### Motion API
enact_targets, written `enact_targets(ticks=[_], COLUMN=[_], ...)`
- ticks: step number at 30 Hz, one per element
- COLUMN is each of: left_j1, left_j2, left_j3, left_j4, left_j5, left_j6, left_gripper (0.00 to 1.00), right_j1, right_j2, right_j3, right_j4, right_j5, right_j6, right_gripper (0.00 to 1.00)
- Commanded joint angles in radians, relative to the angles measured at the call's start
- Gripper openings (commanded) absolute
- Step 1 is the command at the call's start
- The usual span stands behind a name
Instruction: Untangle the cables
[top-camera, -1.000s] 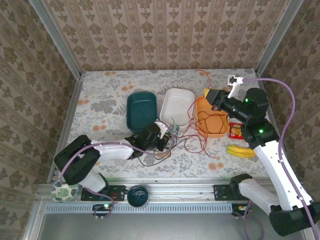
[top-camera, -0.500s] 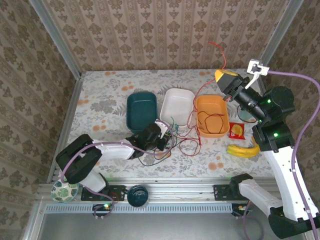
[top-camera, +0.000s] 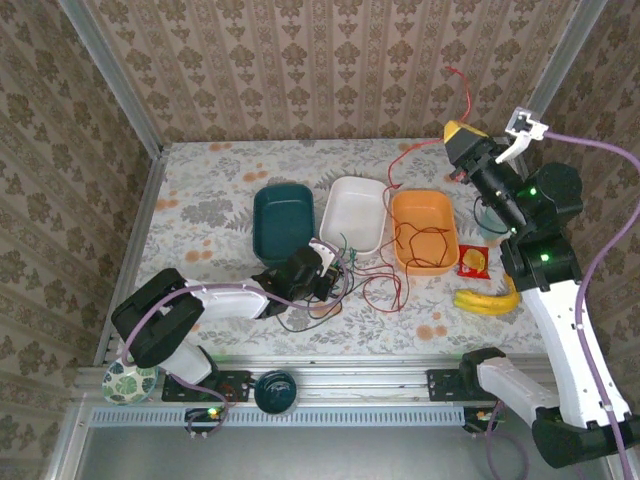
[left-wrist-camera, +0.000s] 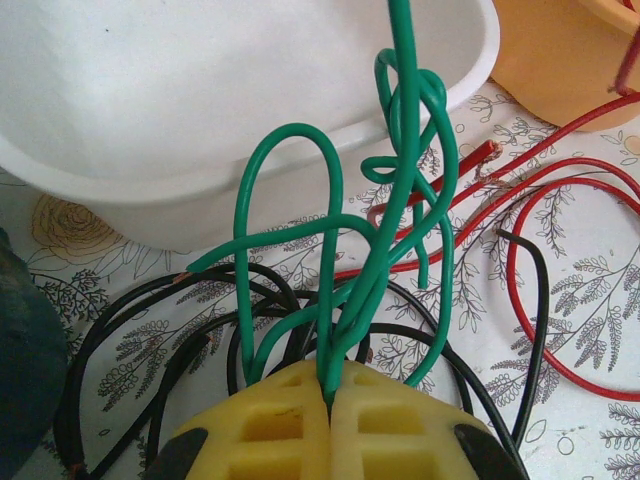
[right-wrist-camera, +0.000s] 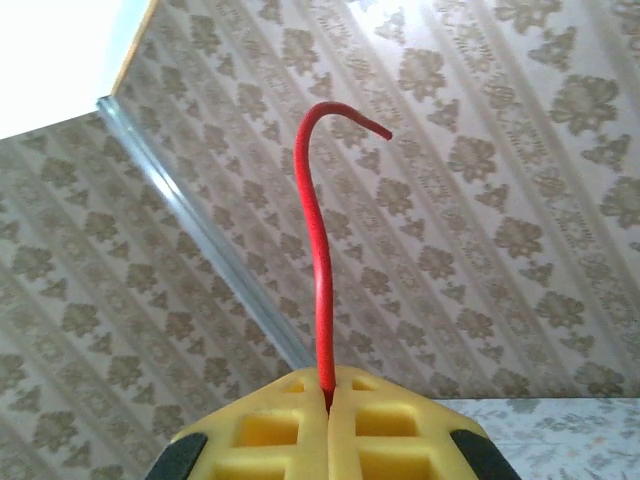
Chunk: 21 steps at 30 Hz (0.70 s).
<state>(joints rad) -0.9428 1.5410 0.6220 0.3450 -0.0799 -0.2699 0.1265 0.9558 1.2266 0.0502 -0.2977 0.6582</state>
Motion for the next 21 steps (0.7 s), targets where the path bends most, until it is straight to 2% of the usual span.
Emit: enact_targets(ticks=[1, 5, 12, 21], left_j1=[-0.003, -0.005, -0.005, -0.014], left_j2=[0.028, 0.034, 0.052, 0.061], left_j3=[-0.006, 0.003, 0.002, 0.006], left_j4=[-0.078, -0.080, -0.063, -0.059], left_j5=[-0.033, -0.040, -0.041, -0.052], left_j6=[-0.011, -0.008, -0.018, -0.017], left_gripper=[0.00, 0.00, 0.00, 0.00], right_j1=[-0.036, -0.070, -0.115, -0.162], right_j2=[0.022, 0.045, 0.061, 0.096], right_j3=[0.001, 0.048, 0.138, 0.136], right_j4=[0.081, 0.125, 0.085, 0.076], right_j5=[0.034, 0.034, 0.068, 0.073], right_j6=[0.004, -0.003, -0.115, -0.118], right_gripper=[0.00, 0.00, 0.00, 0.00])
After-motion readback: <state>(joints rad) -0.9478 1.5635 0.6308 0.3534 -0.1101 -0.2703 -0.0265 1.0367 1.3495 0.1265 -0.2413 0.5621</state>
